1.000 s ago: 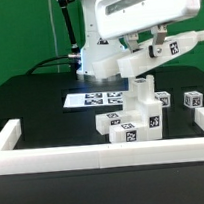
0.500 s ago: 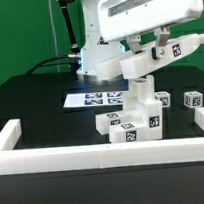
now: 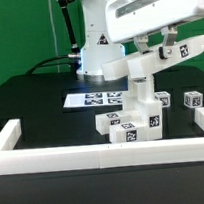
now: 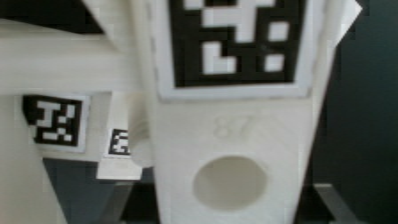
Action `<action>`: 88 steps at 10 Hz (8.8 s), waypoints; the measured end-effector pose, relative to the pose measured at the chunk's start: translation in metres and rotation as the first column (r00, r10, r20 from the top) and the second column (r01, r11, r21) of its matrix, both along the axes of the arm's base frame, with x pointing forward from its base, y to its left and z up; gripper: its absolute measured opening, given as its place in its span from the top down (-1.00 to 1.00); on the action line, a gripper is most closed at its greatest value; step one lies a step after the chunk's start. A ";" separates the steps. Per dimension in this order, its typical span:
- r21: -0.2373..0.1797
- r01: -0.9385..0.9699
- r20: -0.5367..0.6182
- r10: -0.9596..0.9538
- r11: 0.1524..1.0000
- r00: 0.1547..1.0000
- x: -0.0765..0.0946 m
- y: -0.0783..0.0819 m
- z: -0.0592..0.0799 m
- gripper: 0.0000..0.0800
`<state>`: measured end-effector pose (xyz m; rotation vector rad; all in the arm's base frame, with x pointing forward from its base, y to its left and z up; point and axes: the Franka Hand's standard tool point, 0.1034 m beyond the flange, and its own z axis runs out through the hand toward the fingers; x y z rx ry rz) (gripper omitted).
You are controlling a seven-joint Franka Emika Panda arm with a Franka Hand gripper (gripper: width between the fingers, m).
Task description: Assemble chair
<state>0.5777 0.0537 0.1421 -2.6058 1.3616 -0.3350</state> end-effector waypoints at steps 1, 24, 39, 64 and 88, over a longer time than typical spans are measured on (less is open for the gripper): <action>0.002 -0.002 -0.005 0.002 1.000 1.000 0.000 0.001 0.000 0.27; -0.033 0.009 -0.332 -0.019 0.999 0.943 -0.012 0.001 0.005 0.27; -0.060 -0.057 -0.215 0.043 0.997 0.976 0.002 0.001 -0.006 0.27; -0.099 0.048 -0.144 -0.062 0.994 0.988 -0.003 0.023 -0.005 0.27; -0.127 0.002 -0.159 -0.023 0.992 0.987 -0.010 -0.017 -0.014 0.27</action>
Offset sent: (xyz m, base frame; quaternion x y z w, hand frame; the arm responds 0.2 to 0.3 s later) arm -0.0012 -0.0012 0.0357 -0.0206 -0.0493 0.0533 0.9971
